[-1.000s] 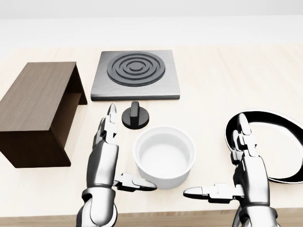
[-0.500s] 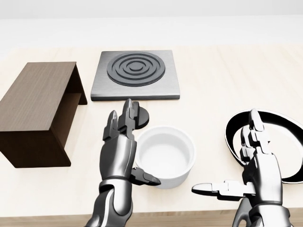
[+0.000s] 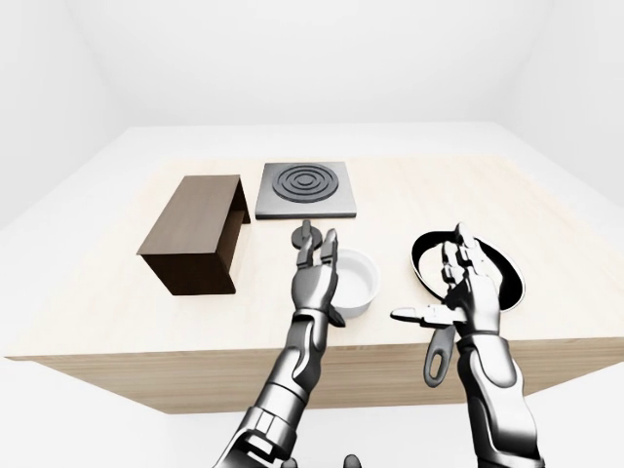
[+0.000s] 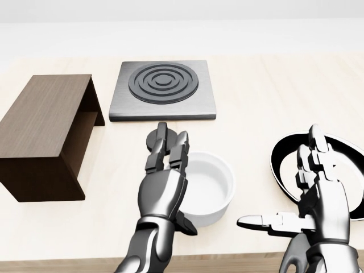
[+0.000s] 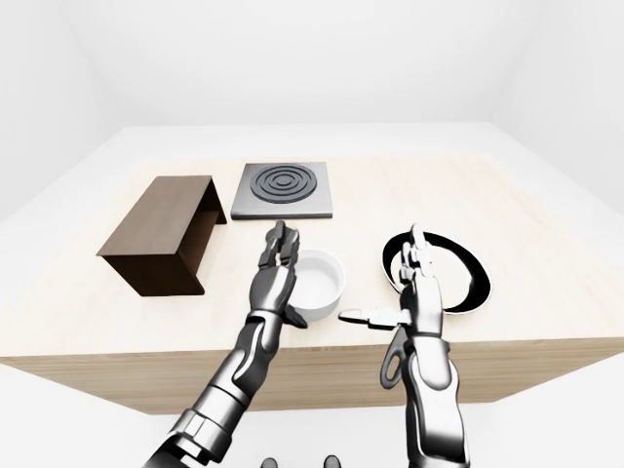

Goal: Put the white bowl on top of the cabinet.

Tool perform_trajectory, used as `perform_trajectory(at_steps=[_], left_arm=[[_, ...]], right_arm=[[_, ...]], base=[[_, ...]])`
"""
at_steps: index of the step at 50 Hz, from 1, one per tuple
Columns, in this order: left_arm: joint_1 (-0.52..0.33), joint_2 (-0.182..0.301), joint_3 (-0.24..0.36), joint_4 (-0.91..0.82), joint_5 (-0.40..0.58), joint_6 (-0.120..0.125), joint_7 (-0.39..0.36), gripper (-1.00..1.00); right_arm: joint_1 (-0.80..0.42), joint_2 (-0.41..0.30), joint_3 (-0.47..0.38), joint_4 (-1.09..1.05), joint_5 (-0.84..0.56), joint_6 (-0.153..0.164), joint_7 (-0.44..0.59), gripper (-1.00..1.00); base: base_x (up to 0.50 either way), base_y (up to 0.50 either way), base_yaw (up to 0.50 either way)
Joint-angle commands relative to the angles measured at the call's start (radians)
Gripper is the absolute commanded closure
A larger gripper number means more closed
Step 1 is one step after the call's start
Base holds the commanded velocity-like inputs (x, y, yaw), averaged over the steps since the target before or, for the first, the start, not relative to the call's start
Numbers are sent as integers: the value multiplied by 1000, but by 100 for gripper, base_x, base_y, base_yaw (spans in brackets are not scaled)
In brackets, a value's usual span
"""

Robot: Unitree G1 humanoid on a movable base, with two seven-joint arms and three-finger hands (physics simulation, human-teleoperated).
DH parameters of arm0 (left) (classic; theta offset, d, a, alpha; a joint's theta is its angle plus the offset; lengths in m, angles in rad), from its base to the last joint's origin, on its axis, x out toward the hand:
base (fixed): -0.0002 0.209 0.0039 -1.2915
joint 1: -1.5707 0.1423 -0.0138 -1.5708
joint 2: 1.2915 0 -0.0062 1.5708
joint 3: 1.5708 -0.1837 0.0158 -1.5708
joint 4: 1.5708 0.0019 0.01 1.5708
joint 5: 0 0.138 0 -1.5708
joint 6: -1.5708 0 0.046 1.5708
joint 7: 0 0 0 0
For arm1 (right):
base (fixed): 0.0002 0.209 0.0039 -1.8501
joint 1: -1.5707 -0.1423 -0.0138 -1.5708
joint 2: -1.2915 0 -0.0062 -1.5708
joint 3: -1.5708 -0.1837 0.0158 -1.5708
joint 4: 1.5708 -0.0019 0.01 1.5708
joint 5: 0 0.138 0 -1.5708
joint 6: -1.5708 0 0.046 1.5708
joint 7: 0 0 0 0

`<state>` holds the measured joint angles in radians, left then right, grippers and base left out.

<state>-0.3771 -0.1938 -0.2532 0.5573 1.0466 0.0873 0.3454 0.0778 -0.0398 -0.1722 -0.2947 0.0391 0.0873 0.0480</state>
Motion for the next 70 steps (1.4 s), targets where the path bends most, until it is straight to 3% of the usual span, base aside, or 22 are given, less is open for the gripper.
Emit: perform_trajectory(at_steps=[1,20,42,43,70], left_arm=[[-11,-22,-15,36,102,0,-33,-100],[-65,-39,-4,127,127,0,-40,-100],[-209,-48,31,410,84,0,9,-100],[-228,-48,26,472,92,0,24,100],[-242,-52,23,537,94,0,31,100]], right_arm=[[-9,-6,-19,-11,20,0,3,-100],[-10,-6,-16,-5,18,0,2,-100],[6,-1,-15,-28,21,0,11,-100],[2,-3,-19,-33,26,0,12,-100],[-8,-7,-22,-20,36,0,14,-100]], base=[[0,0,0],[0,0,0],[0,0,0],[0,0,0],[0,0,0]])
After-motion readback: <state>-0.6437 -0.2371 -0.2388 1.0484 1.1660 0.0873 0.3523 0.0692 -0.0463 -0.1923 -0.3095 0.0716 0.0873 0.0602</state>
